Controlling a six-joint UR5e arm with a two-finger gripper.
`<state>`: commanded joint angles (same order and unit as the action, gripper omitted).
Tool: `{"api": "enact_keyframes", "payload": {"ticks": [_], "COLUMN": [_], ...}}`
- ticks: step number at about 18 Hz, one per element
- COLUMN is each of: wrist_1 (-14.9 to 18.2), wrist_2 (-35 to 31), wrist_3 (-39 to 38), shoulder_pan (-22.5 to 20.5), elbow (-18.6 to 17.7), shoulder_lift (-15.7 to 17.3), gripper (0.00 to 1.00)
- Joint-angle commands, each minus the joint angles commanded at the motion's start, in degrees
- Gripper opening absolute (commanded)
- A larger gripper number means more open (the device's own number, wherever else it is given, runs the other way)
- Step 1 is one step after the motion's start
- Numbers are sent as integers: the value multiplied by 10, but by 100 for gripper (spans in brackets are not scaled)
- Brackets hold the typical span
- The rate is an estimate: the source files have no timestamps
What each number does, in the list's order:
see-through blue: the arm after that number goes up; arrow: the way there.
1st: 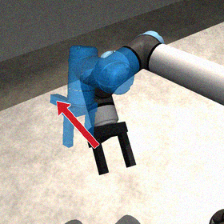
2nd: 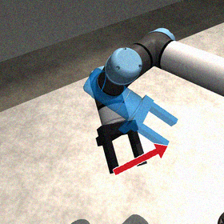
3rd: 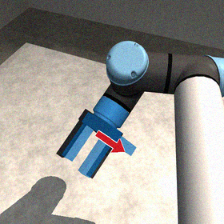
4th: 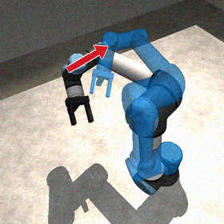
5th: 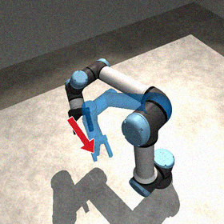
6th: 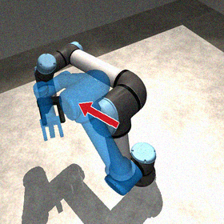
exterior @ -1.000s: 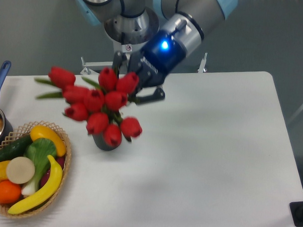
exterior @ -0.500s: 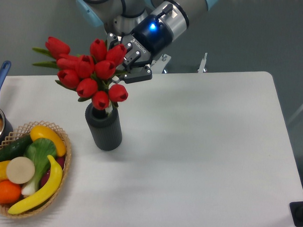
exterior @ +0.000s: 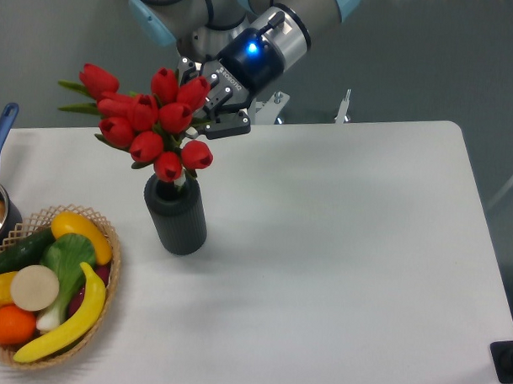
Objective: Insert the flowers into the vase
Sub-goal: 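Push the tulip stems down into the black vase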
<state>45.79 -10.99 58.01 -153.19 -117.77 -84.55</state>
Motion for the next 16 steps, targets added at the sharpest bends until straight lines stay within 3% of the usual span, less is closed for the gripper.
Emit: {"api": "enact_keyframes", "payload": {"ticks": [8, 16], "wrist_1": [0, -2], "wrist_2": [4, 4], "wrist_3": [24, 58], "shoulder_pan": [1, 7], "elbow": [-16, -43], "shoulder_lift": [-9, -32], "gripper": [0, 8]}}
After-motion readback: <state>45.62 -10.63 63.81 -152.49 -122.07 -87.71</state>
